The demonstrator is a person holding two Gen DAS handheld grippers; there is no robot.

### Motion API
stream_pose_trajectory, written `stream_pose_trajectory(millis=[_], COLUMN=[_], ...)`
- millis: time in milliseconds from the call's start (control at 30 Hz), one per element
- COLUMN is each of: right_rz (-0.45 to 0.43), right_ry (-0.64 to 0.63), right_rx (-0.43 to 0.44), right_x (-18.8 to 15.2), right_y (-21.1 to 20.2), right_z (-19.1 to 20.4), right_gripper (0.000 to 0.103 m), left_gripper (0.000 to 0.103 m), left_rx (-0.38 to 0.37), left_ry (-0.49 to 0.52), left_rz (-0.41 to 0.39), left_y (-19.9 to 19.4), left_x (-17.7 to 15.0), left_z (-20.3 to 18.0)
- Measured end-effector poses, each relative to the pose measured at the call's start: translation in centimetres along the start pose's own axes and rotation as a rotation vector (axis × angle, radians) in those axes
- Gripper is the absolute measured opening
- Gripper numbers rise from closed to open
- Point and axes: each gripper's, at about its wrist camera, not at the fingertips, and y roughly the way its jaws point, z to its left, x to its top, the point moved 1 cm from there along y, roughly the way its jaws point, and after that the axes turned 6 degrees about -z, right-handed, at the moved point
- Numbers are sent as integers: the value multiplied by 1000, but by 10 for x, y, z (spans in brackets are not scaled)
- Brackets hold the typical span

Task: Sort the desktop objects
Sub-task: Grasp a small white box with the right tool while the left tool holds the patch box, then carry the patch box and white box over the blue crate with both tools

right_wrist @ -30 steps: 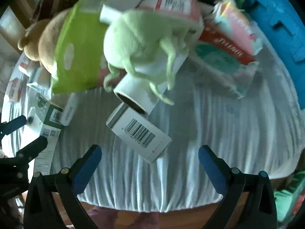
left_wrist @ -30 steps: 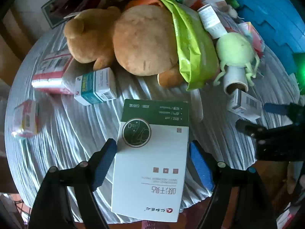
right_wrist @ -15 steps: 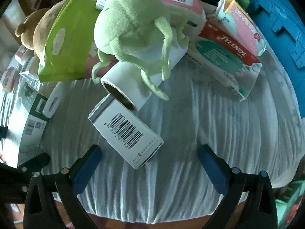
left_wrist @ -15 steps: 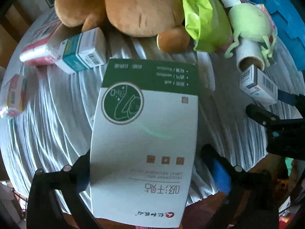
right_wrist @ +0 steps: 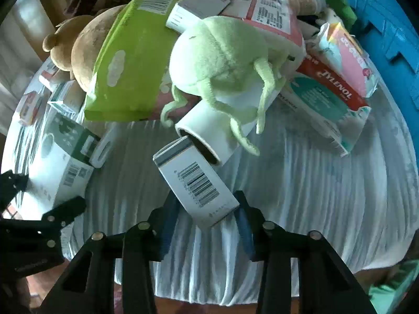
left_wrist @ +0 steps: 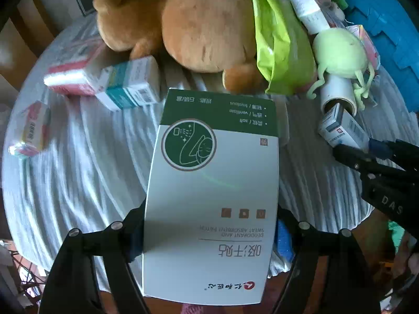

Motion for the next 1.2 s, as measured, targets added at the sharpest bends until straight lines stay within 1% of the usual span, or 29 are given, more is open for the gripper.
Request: stream_pose_trajectory(millis=[67,167,233,300,333,367,400,467,500,533,567,600,767,900,1033,1200], right_rz=[-19,-53,-75,-107,-121,-139,-160,-192,-202,-213,-225,-245,-374,-439,-495,-564], right_ry=[2,7,6,3,1,-1,-3,-16,-21,-25,-26,-28,-64,-72,-72,-61], right_rx=[9,22,28,42,47,56,65,79,80,82,87,92,95,91,70,0], right_x=[-4,-9,-11,-12,-12,-13,-13,-11,-6,-10,-6,-4,20,41,57,83], right_y=[-10,-29,-41,-56,-63,-71,-81,-94,-96,-100,-100,-109,-148,-171,-191,-217], right_z=[2,3,4,3,3,3,2,4,8,7,9,11,-8,-20,-28,-40], right_gripper=[34,31,31,29,29,29,29,29,29,29,29,29,29,29,29,29], left_gripper=[77,77,77,77,77,77,77,77,77,77,77,77,77,77,77,77], left_rx=[14,19,30,22,22,22,18,25,30,31,34,39,71,75,66,10], left_ry=[6,2,-5,-18,-21,-21,-20,-17,-20,-25,-31,-34,-49,-30,5,17], left_rz=[-40,-99,-138,-168,-186,-198,-211,-232,-237,-243,-251,-264,-338,-385,-441,-522], left_y=[-13,-36,-51,-64,-71,-72,-80,-94,-97,-107,-111,-117,-149,-166,-178,-191], left_x=[2,9,15,29,30,24,22,38,39,33,35,33,38,50,70,101], left_z=[2,4,-1,-5,-5,-18,-14,-13,-16,-10,-21,-26,-45,-62,-75,-82])
